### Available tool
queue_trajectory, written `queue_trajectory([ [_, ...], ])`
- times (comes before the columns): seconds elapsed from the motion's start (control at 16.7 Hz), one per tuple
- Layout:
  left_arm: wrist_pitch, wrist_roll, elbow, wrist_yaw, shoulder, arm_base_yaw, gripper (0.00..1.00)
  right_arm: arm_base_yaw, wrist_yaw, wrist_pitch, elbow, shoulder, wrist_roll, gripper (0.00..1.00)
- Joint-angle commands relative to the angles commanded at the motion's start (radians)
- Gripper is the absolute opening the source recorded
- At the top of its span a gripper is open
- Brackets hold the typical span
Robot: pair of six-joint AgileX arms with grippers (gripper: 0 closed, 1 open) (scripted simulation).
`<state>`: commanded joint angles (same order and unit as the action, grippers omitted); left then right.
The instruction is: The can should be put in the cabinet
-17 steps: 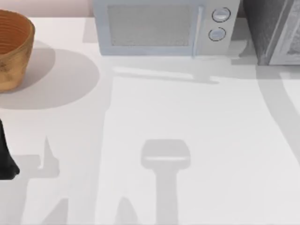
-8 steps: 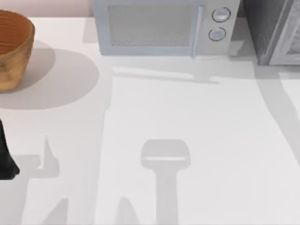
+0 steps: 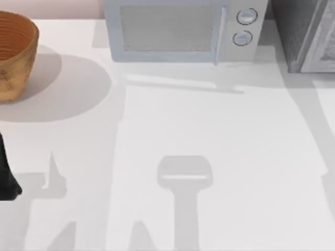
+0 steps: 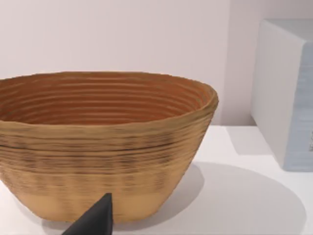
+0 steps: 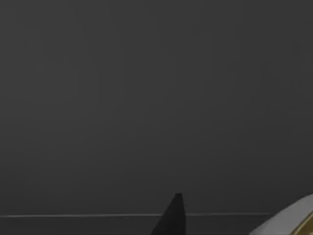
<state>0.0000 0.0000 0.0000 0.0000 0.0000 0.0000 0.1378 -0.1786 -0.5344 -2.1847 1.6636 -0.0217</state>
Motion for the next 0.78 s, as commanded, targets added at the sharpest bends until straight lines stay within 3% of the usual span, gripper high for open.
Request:
queue_trajectory([
  [0.42, 0.000, 0.000, 0.000, 0.000, 0.000, 0.000, 1.00, -0.032, 0.042, -0.115, -0.470, 0.336, 0.003, 0.00],
  [0.78, 0.000, 0.000, 0.000, 0.000, 0.000, 0.000, 1.00, -0.042, 0.054, -0.145, -0.582, 0.425, 0.004, 0.00],
])
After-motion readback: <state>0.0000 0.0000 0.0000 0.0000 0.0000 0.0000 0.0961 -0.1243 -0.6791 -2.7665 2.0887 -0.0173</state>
